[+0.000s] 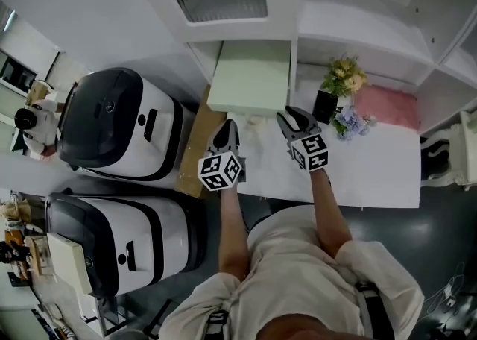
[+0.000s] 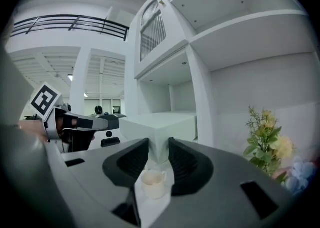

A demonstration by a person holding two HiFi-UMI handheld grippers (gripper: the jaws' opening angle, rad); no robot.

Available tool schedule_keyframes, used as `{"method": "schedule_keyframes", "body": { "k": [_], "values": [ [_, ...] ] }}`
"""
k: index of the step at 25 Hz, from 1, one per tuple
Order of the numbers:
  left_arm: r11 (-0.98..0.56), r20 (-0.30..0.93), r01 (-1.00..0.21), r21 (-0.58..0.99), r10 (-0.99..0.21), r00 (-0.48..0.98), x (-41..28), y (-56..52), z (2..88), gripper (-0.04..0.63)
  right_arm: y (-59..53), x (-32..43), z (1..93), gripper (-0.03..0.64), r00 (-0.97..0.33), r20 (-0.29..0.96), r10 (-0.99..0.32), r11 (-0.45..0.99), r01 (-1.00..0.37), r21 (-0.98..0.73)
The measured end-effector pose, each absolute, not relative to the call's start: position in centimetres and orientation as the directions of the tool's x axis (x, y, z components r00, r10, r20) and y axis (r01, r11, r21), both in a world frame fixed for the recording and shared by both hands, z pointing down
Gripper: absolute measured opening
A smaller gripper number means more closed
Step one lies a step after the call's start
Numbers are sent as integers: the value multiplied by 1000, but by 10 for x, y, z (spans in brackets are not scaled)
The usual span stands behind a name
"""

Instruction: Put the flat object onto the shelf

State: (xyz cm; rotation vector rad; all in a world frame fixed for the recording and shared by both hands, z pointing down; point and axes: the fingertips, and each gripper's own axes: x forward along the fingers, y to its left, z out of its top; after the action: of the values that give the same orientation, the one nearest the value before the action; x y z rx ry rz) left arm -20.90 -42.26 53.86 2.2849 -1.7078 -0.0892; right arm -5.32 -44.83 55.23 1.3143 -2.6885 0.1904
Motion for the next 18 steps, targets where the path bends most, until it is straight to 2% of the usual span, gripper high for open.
{"method": "schedule_keyframes", "body": {
  "k": [18],
  "values": [
    [-250,112,-930,268,-951,288,-209,-432,531,21,-471,-45,554,176,-585,192,-788,573,-811,-118]
  ]
}}
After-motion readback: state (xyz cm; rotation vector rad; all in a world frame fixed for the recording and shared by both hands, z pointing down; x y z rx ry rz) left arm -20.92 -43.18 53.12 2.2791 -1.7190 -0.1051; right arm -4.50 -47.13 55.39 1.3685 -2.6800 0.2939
